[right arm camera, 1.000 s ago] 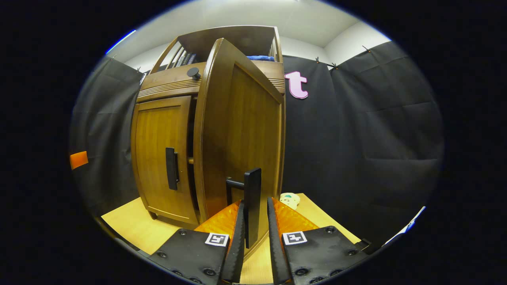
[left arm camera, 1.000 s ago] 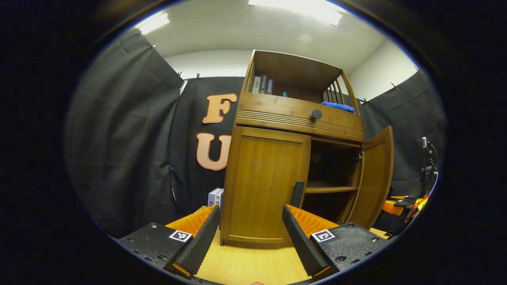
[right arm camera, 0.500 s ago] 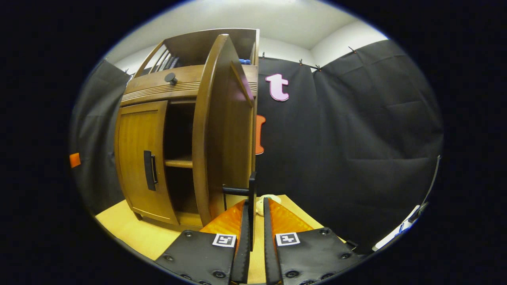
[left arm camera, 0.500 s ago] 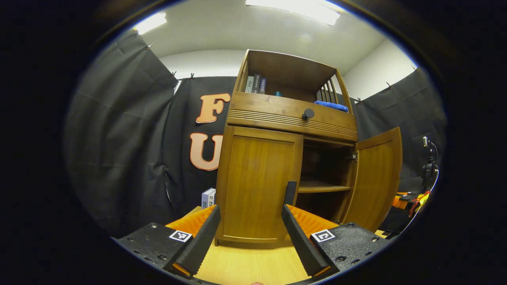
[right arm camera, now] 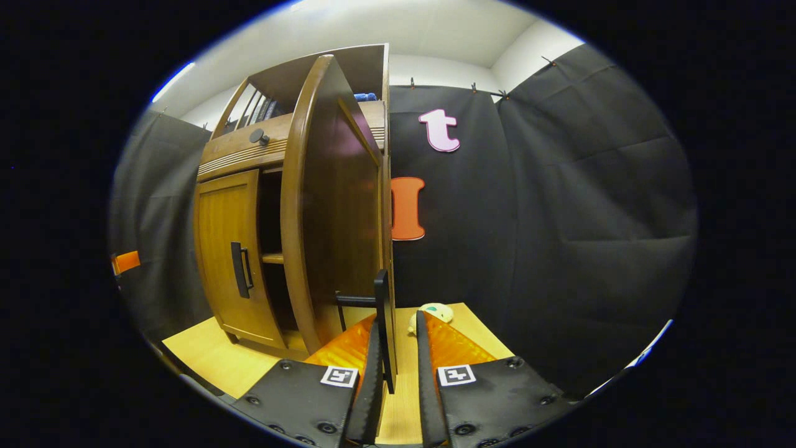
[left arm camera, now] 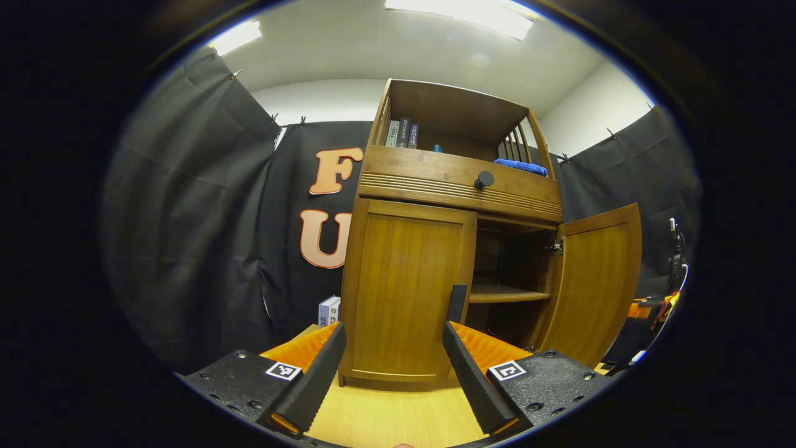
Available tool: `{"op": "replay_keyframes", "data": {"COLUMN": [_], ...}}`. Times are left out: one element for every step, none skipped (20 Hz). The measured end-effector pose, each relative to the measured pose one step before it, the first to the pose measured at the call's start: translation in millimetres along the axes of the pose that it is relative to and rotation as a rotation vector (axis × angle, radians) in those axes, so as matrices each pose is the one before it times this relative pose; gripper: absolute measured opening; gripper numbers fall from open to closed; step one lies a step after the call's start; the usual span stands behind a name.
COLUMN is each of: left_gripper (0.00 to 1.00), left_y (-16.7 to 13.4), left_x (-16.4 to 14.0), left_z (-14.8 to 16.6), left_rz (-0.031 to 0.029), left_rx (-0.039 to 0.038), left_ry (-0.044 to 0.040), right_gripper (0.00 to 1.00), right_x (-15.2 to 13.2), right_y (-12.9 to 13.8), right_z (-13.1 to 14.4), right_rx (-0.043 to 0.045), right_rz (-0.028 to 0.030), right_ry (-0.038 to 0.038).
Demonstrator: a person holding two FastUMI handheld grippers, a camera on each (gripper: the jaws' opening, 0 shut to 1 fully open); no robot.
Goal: Open the right door of the double-door shoe cabinet with the right hand, and open the left door with the left hand.
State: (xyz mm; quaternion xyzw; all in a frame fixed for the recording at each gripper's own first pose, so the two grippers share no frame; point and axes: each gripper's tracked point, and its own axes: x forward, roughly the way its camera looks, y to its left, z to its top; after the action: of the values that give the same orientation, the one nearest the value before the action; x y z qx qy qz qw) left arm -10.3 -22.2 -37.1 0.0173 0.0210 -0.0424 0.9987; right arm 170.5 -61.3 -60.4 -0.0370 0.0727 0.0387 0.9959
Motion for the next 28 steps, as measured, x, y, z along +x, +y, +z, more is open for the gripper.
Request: {"op": "replay_keyframes", "data": {"left_gripper": [0.95, 0.94, 0.94, 0.95, 0.95, 0.95, 0.94, 0.95, 0.95, 0.95, 0.92, 0.94, 0.94, 0.94, 0.94, 0.95, 0.95, 0.94, 0.92, 0.94, 0.94, 0.94, 0.94, 0.94, 0.92, 0.94, 0.94, 0.94], "left_y": [0.17, 0.54, -0.19, -0.18, -1.08, 1.03, 0.72, -0.34, -0.07, -0.08, -0.14, 0.48, 1.10, 0.55, -0.17, -1.49, -2.88, -3.37, -3.79, -4.35, -3.50, -5.22, -3.56, -2.63, -4.50, -6.16, -4.09, -4.30], "left_x": [-0.42, -1.25, -0.87, -0.99, -1.27, -0.96, -0.56, -0.71, -0.89, 0.15, 0.22, -0.25, -1.34, 0.51, 0.65, 1.82, 2.98, 3.14, 3.30, 4.04, 4.49, 4.89, 6.68, 7.97, 10.15, 10.10, 9.94, 11.40], "left_z": [0.58, 1.52, 0.42, 0.44, -0.59, 0.65, -0.13, 0.20, -0.59, -0.06, -0.71, 0.53, 0.21, 0.20, -0.44, -0.78, -2.37, -2.47, -1.32, -2.20, -3.23, -2.49, -2.10, -1.49, -1.78, -4.38, -6.01, -4.90], "left_rz": [0.00240, 0.00258, 0.00201, -0.00003, -0.00024, 0.00190, 0.00039, -0.00097, -0.00043, 0.00000, 0.00043, 0.00009, 0.00084, 0.00035, -0.00083, -0.00398, -0.00875, -0.01057, -0.01143, -0.01227, -0.01448, -0.01489, -0.01413, -0.01258, -0.01627, -0.02336, -0.02133, -0.01682], "left_rx": [0.00081, 0.00035, -0.00086, -0.00150, -0.00019, 0.00017, -0.00041, -0.00110, -0.00027, 0.00225, 0.00381, 0.00339, 0.00223, 0.00006, -0.00201, -0.00372, -0.00450, -0.00618, -0.00789, -0.00923, -0.00910, -0.00678, -0.00354, -0.00099, -0.00039, 0.00137, -0.00206, -0.00875], "left_ry": [-0.00226, -0.00306, -0.00221, -0.00140, -0.00047, -0.00074, -0.00011, 0.00057, 0.00070, 0.00163, 0.00040, -0.00081, -0.00064, -0.00205, -0.00171, 0.00111, 0.00587, 0.00678, 0.00616, 0.00740, 0.00730, 0.00627, 0.00448, 0.00041, 0.00083, 0.00816, 0.01147, 0.01020], "right_gripper": [0.33, 0.33, 0.34, 0.34, 0.34, 0.34, 0.34, 0.34, 0.33, 0.33, 0.33, 0.33, 0.32, 0.32, 0.42, 0.42, 0.31, 0.55, 0.44, 0.44, 0.44, 0.50, 0.55, 0.32, 0.32, 0.31, 0.32, 0.32], "right_x": [0.60, -0.30, -0.63, 0.15, 0.96, -0.85, -0.45, -0.13, -0.66, -0.49, -3.14, -4.24, -6.83, -7.86, -8.55, -8.91, -8.52, -6.96, -10.31, -7.80, -8.45, -7.93, -5.76, -4.90, -3.49, -2.63, -3.10, -2.37], "right_y": [-1.18, -3.30, -2.66, -3.23, -2.11, -1.57, -0.09, -0.01, -0.88, 0.91, 1.66, -2.21, -6.47, -6.96, -8.87, -4.57, 0.26, -1.47, 0.06, 3.78, 6.23, 7.04, 6.76, 7.02, 6.53, 9.55, 9.95, 9.71], "right_z": [0.71, 0.30, -0.32, -0.23, -1.01, -0.09, 1.08, 0.77, -0.94, -0.07, -0.73, -1.39, -1.04, -0.17, 2.52, 4.29, 4.75, 2.27, 3.04, 0.77, -0.72, -0.42, 1.77, -2.00, -1.51, -1.32, -0.65, -0.09], "right_rx": [0.00221, 0.00417, 0.00221, 0.00396, 0.00500, 0.00168, -0.00259, -0.00002, 0.00230, 0.00307, -0.00461, -0.01193, -0.01041, 0.00209, 0.01482, 0.02715, 0.02036, 0.00574, -0.00174, -0.00724, -0.00810, -0.00561, -0.00247, -0.00397, -0.00065, 0.00545, 0.00960, 0.00946], "right_rz": [0.01723, 0.01504, 0.01265, 0.01032, 0.00876, 0.00630, 0.00551, 0.00354, -0.00171, -0.00217, -0.00480, -0.01192, -0.02803, -0.03202, -0.03459, -0.01560, -0.01519, -0.01909, -0.01072, -0.00514, -0.00243, 0.00142, -0.00100, -0.00572, -0.00390, 0.00415, 0.00410, 0.00140], "right_ry": [0.00769, 0.00260, 0.00398, 0.00319, 0.00537, 0.00326, 0.00095, -0.00186, -0.00122, -0.00188, 0.00129, -0.00237, -0.00712, -0.01023, -0.01401, -0.01737, -0.01510, -0.01231, -0.01099, -0.00216, 0.00159, 0.00044, 0.00213, 0.00817, 0.00643, 0.00529, 0.00104, -0.00345]}}
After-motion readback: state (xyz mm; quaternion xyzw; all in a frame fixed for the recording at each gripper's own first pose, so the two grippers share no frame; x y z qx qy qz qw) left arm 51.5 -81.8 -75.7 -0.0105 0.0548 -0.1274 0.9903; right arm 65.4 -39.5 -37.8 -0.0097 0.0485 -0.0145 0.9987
